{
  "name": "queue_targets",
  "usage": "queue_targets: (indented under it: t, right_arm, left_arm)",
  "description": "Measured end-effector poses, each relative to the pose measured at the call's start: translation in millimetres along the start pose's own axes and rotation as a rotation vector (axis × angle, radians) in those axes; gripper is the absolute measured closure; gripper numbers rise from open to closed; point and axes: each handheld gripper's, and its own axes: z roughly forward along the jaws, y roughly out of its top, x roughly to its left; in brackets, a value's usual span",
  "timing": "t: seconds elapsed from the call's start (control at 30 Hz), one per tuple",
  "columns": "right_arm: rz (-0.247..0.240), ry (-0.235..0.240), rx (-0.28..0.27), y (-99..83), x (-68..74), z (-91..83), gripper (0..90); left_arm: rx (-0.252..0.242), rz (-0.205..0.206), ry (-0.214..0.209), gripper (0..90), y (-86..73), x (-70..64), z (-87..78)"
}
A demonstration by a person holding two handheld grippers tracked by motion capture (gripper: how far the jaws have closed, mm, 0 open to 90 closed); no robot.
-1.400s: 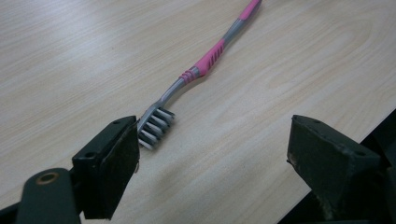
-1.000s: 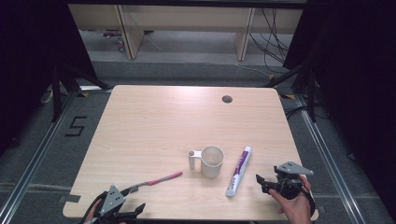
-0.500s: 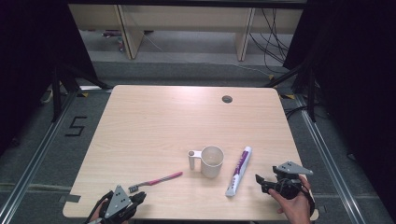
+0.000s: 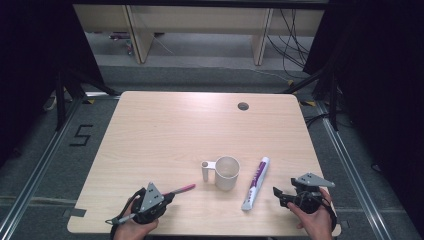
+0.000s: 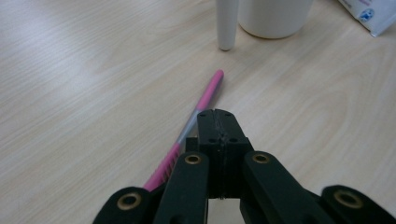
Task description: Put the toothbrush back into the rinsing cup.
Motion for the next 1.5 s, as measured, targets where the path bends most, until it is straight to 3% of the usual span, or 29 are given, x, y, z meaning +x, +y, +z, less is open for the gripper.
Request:
queue_targets:
  t: [0.17, 0.2, 0.23, 0.3, 0.37, 0.6, 0.67, 0.73, 0.77, 0.8, 0.87, 0.9, 1.0, 1.03, 1.07, 1.13, 1.17, 1.2, 1.3, 1.37, 1.4, 1.5]
  right_arm:
    - [0.005, 0.004, 0.004, -1.0, -0.8, -0.1, 24.2]
    - [0.032, -0.003, 0.008, -1.2, 1.5, -1.4, 24.4]
    - [0.009, -0.008, -0.009, -1.4, 0.0, 0.5, 24.4]
    - [0.023, -0.009, 0.002, -1.1, 0.8, 0.5, 24.4]
    - [-0.008, -0.003, -0.009, -1.3, -2.3, 0.4, 24.4]
    - [-0.017, -0.006, -0.005, -0.7, -2.4, 0.3, 24.4]
    - [-0.017, -0.005, -0.005, -0.6, -2.4, 0.2, 24.4]
    - [-0.015, 0.001, -0.006, -0.6, -1.6, 0.4, 24.5]
    - [0.005, 0.002, 0.006, -0.7, 0.2, 0.7, 24.5]
    - [-0.015, -0.005, 0.002, -0.3, -0.8, 1.0, 24.5]
    - [-0.021, -0.001, -0.010, -0.6, -1.0, 1.2, 24.5]
    - [0.010, 0.009, -0.002, -0.7, 1.4, 0.9, 24.5]
    - [0.015, 0.013, 0.010, -0.6, 1.4, 0.2, 24.5]
    - [0.015, 0.013, 0.010, -0.6, 1.4, 0.2, 24.5]
    - [-0.020, 0.004, -0.002, -0.2, -1.1, 0.3, 24.6]
    - [0.018, 0.014, 0.011, -0.4, 1.7, -0.1, 24.6]
    - [0.015, 0.015, 0.008, -0.5, 1.7, -0.2, 24.6]
    - [-0.021, 0.007, -0.008, -0.4, -1.1, 0.2, 24.7]
    - [-0.018, 0.009, -0.014, -0.3, -1.1, 0.7, 24.7]
    - [0.024, 0.014, 0.002, -0.7, 2.4, -0.4, 24.7]
    - [0.026, 0.015, 0.004, -0.4, 2.1, -0.4, 24.7]
    - [0.004, 0.011, -0.009, -0.5, 1.0, 0.5, 24.7]
  left_arm:
    - [0.010, 0.002, 0.010, 89.5, 6.6, 3.8, 9.1]
    - [0.005, -0.007, 0.008, 89.5, 7.9, 4.0, 11.2]
    - [0.001, -0.020, 0.008, 89.5, 10.2, 5.4, 15.5]
    - [0.001, -0.023, 0.009, 89.5, 11.3, 6.1, 17.2]
    - [0.007, -0.024, 0.012, 89.5, 13.4, 7.0, 20.8]
    - [0.043, -0.020, 0.005, 89.5, 19.9, 9.2, 35.7]
    - [0.029, -0.034, 0.011, 89.5, 21.0, 8.0, 38.9]
    - [0.047, -0.020, 0.007, 89.5, 23.1, 9.3, 41.3]
    - [0.039, -0.025, 0.002, 89.5, 24.4, 9.5, 45.4]
    - [0.061, -0.016, 0.007, 89.5, 25.6, 10.1, 46.0]
    - [0.052, -0.029, 0.010, 89.5, 25.6, 9.6, 48.2]
    - [0.058, -0.028, 0.005, 89.5, 26.2, 10.0, 49.5]
    - [0.070, -0.034, 0.009, 89.5, 26.2, 8.8, 55.3]
    - [0.070, -0.034, 0.009, 89.4, 26.2, 8.8, 55.3]
    - [0.074, -0.029, 0.004, 89.4, 26.2, 8.6, 56.5]
    - [0.076, -0.031, 0.011, 89.3, 25.3, 8.0, 60.2]
    - [0.084, -0.037, 0.005, 89.3, 25.5, 7.2, 59.9]
    - [0.084, -0.039, 0.004, 89.2, 25.3, 7.0, 60.6]
    - [0.090, -0.037, 0.000, 89.0, 24.5, 6.3, 60.7]
    - [0.105, -0.023, -0.005, 88.9, 24.3, 5.3, 59.7]
    - [0.092, -0.036, -0.011, 88.9, 23.7, 3.0, 60.8]
    - [0.107, -0.018, -0.024, 88.8, 22.7, -2.6, 59.6]
